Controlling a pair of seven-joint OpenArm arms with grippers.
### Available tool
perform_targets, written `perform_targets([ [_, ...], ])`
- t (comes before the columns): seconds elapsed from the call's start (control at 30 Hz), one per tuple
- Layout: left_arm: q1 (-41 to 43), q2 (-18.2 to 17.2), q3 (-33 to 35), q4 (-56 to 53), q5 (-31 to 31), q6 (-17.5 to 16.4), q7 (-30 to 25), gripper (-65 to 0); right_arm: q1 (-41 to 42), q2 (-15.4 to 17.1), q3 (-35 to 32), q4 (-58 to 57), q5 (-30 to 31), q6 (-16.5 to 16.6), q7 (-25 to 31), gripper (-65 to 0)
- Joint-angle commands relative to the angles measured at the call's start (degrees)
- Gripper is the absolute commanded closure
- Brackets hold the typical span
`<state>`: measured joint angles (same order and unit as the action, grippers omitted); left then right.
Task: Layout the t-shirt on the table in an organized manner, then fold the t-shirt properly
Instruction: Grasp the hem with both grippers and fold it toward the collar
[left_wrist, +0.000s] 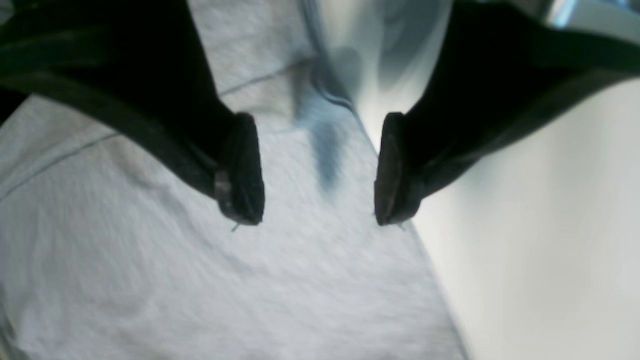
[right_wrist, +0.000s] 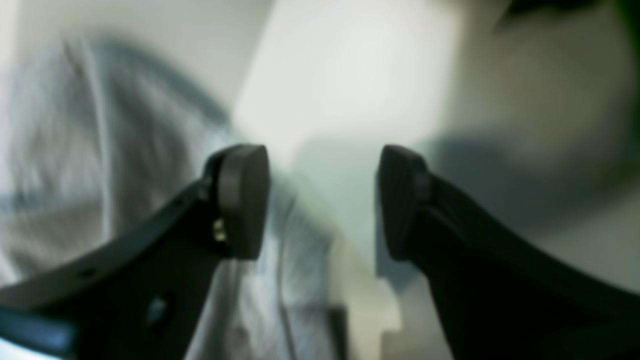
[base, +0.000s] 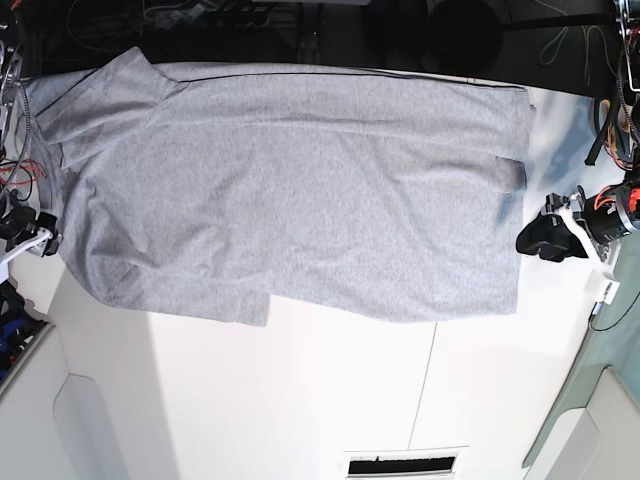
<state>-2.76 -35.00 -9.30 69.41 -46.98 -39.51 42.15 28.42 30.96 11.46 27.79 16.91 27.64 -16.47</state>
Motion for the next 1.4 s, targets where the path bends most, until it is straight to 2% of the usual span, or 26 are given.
perform_targets([
  [0.0, -2.5, -1.0, 0.7, -1.7, -0.1, -0.5, -1.8, -38.5, 1.4, 1.2, -0.2, -0.2, 0.2, 1.8, -1.1, -34.7],
  [0.07, -6.4, -0.9, 3.2, -7.5, 2.7, -0.5, -4.2, -38.5, 1.2, 0.3, -0.3, -0.7, 0.2, 3.8, -1.1, -34.7],
  [0.17, -12.4, -0.1, 6.9, -16.1, 6.3, -0.5, -8.3, -38.5, 1.2, -0.7, -0.3, -0.6, 1.2, 4.1, -1.1, -34.7],
  [0.33, -20.6, 1.9, 9.0, -30.4, 11.2, 1.8, -16.9, -38.5, 1.2, -2.3, -0.3, -0.6, 3.5, 4.1, -3.7, -34.7],
  [0.47, -25.4, 4.4, 9.0, -39.3, 13.9, 1.8, -18.7, -38.5, 1.2, -2.5, -0.2, -0.6, 6.8, 4.2, -6.6, -34.7],
  [0.53, -26.7, 6.3, 9.0, -42.3, 16.0, 2.0, -20.4, -38.5, 1.2, -2.6, -0.2, -0.6, 7.8, 5.1, -6.7, -34.7],
  [0.67, -26.9, 9.2, 9.0, -44.2, 19.6, 6.0, -22.8, -38.5, 1.2, -2.6, -0.2, -0.5, 8.5, 5.2, -7.5, -34.7],
  [0.83, -26.9, 10.3, 9.0, -44.2, 21.3, 5.8, -24.7, -38.2, 1.2, -2.6, -0.2, 0.4, 9.0, 6.1, -10.4, -34.7],
  [0.87, -26.9, 10.3, 9.0, -44.2, 21.3, 5.9, -25.0, -36.7, 1.2, -2.6, -0.2, 0.9, 9.0, 6.1, -10.9, -34.6],
  [0.93, -26.9, 10.2, 9.0, -44.2, 21.6, 5.9, -25.6, -25.8, 1.2, -2.5, -0.2, 2.3, 9.0, 6.1, -11.2, -34.1],
  [0.97, -26.9, 10.2, 9.0, -44.2, 22.1, 5.9, -25.7, -17.0, 1.2, -2.5, -0.2, 3.0, 9.0, 6.0, -11.2, -31.0],
  [1.03, -26.9, 10.2, 9.0, -44.2, 22.5, 5.8, -25.7, 0.0, 1.2, -2.3, -0.2, 4.7, 9.0, 6.0, -11.4, -18.5],
  [1.1, -26.9, 9.9, 9.0, -44.1, 22.4, 4.4, -25.6, 0.0, 1.2, -2.3, -0.2, 6.4, 9.0, 5.7, -11.4, -4.5],
  [1.13, -26.9, 9.5, 9.0, -43.7, 22.4, 2.5, -25.6, 0.0, 1.2, -2.3, -0.2, 7.3, 9.0, 5.7, -11.5, 0.0],
  [1.17, -26.9, 9.2, 9.0, -43.1, 22.4, -0.1, -25.4, 0.0, 1.2, -2.2, -0.2, 8.2, 9.0, 5.6, -11.8, 0.0],
  [1.23, -26.9, 8.1, 9.0, -41.4, 20.6, -0.5, -23.4, 0.0, 1.2, -2.1, -0.2, 10.2, 9.0, 5.6, -12.6, 0.0],
  [1.37, -26.4, 5.7, 9.0, -36.7, 11.6, -0.5, -13.5, 0.0, 1.2, -1.4, -0.2, 13.5, 9.0, 5.6, -17.3, 0.0],
])
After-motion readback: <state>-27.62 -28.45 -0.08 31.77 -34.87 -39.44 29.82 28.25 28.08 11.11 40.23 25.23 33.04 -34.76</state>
